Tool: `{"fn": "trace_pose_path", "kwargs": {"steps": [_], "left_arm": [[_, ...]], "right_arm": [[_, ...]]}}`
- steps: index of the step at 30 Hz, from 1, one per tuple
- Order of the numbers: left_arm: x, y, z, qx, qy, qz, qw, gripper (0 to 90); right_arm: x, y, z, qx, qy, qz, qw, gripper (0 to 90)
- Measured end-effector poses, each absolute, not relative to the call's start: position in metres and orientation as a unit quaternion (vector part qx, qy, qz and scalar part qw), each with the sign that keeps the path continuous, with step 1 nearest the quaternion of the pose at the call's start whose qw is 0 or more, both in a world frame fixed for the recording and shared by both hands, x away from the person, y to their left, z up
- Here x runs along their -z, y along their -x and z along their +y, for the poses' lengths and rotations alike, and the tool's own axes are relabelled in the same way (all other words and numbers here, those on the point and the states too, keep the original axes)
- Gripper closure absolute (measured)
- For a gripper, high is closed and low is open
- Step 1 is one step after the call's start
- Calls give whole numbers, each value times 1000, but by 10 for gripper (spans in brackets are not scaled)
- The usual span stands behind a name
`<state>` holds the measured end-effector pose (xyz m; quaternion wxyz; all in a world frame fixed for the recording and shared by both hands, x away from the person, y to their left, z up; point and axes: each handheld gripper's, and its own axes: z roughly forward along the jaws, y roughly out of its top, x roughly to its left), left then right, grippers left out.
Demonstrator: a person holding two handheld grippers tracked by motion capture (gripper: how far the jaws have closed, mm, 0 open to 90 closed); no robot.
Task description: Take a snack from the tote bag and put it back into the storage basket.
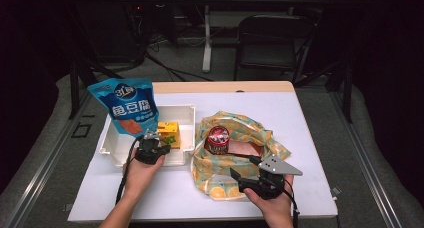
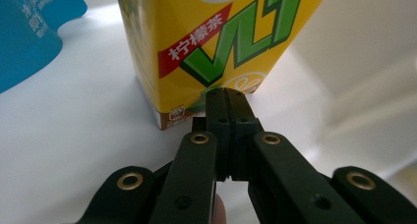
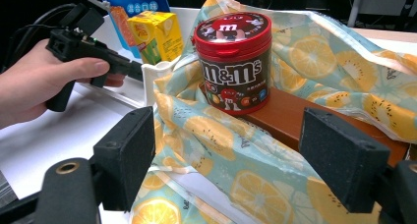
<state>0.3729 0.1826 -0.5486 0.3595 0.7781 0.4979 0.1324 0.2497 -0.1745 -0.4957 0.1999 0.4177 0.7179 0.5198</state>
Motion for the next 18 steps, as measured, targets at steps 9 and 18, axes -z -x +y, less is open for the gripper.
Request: {"fn": "trace_pose_path", "kwargs": {"steps": [9, 18], "left_arm": [[540, -390, 176, -127, -785, 505, 334, 900], [532, -408, 172, -109, -768, 517, 361, 900]], "right_arm": [[496, -251, -176, -519, -419, 717, 200, 217], [497, -251, -176, -520, -421, 716, 200, 219]]}}
